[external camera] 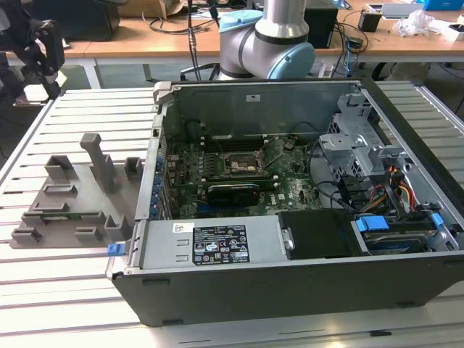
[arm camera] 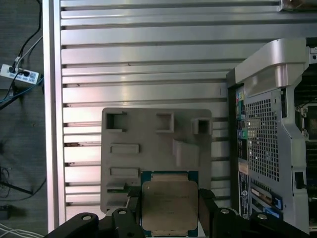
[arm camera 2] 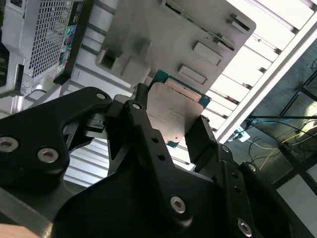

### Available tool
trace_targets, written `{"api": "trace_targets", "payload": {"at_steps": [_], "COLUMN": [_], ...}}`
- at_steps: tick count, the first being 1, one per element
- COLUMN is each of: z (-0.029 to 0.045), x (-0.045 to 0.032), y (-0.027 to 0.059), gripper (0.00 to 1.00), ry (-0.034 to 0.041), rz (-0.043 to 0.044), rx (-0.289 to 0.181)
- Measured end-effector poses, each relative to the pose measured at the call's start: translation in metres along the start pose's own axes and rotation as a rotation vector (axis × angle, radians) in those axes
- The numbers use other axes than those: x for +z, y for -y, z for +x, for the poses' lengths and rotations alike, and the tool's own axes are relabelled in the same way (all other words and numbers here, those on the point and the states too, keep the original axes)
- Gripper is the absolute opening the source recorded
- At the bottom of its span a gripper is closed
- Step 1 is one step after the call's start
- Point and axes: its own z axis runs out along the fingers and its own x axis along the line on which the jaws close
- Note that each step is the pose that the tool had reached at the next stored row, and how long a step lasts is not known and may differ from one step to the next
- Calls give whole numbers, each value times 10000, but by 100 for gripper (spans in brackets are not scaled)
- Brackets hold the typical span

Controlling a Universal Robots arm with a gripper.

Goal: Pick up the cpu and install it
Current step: 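Pick up the cpu and move it towards the insertion slot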

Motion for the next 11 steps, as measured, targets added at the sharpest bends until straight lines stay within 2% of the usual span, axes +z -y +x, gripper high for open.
{"api": "trace_targets", "payload": {"at_steps": [1, 3, 8, 11], "z": [-96, -198, -395, -476], "x": [0, 2, 4, 3], "y": [-3, -7, -14, -17], "gripper": [54, 54, 54, 54], "ry": [-22, -42, -82, -96], "rz": [1, 0, 2, 4], "rx": [-1, 2, 2, 2]}}
